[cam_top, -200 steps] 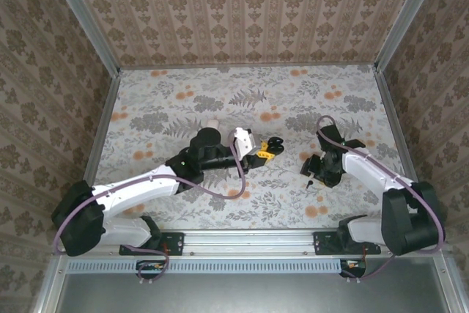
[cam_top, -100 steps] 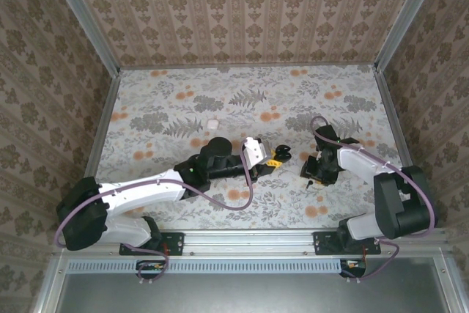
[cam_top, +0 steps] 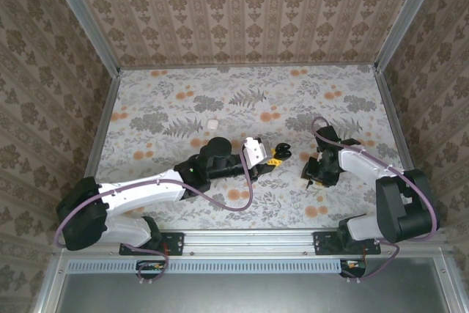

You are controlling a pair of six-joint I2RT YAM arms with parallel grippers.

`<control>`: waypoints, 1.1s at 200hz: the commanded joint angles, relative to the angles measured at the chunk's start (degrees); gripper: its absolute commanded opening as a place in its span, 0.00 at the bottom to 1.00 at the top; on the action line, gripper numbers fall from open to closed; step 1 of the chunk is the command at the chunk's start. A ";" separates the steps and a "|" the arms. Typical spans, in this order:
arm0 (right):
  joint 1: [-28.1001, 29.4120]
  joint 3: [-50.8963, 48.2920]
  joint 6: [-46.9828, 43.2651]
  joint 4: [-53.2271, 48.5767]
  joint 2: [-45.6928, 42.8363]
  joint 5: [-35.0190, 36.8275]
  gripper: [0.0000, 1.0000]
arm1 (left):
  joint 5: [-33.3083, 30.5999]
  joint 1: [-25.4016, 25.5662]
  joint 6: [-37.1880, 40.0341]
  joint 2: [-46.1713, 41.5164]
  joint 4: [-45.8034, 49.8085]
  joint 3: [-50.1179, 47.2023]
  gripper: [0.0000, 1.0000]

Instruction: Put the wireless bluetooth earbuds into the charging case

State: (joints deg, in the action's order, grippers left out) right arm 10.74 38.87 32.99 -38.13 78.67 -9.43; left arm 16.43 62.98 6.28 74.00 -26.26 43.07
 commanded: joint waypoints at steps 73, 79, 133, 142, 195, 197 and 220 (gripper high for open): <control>2.33 0.83 0.69 -3.94 -0.40 2.23 0.39 | -0.69 0.23 0.30 -1.46 -2.00 0.53 0.00; 2.51 0.85 0.67 -3.77 -0.05 2.29 0.39 | -0.80 0.22 0.32 -1.57 -1.87 0.44 0.00; 3.31 1.44 1.02 -2.19 3.22 2.35 0.36 | -1.22 0.24 0.57 -1.77 -1.86 0.15 0.00; 3.47 1.72 1.02 -1.90 3.75 2.46 0.34 | -1.18 0.29 0.59 -1.67 -1.86 0.16 0.00; 4.70 4.13 0.67 -1.86 7.56 3.06 0.31 | -1.22 0.22 1.11 -1.40 -1.52 0.34 0.00; 4.72 4.22 0.60 -1.90 7.70 3.05 0.32 | -1.22 0.24 1.17 -1.40 -1.52 0.30 0.00; 5.33 5.31 0.43 -2.29 9.02 3.52 0.31 | -1.34 0.19 1.44 -1.40 -1.40 0.35 0.00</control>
State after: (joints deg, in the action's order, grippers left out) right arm 14.94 42.83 33.39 -43.59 85.21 -5.98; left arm 15.55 62.98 6.28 73.65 -26.24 43.07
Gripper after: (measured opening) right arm 0.316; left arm 0.107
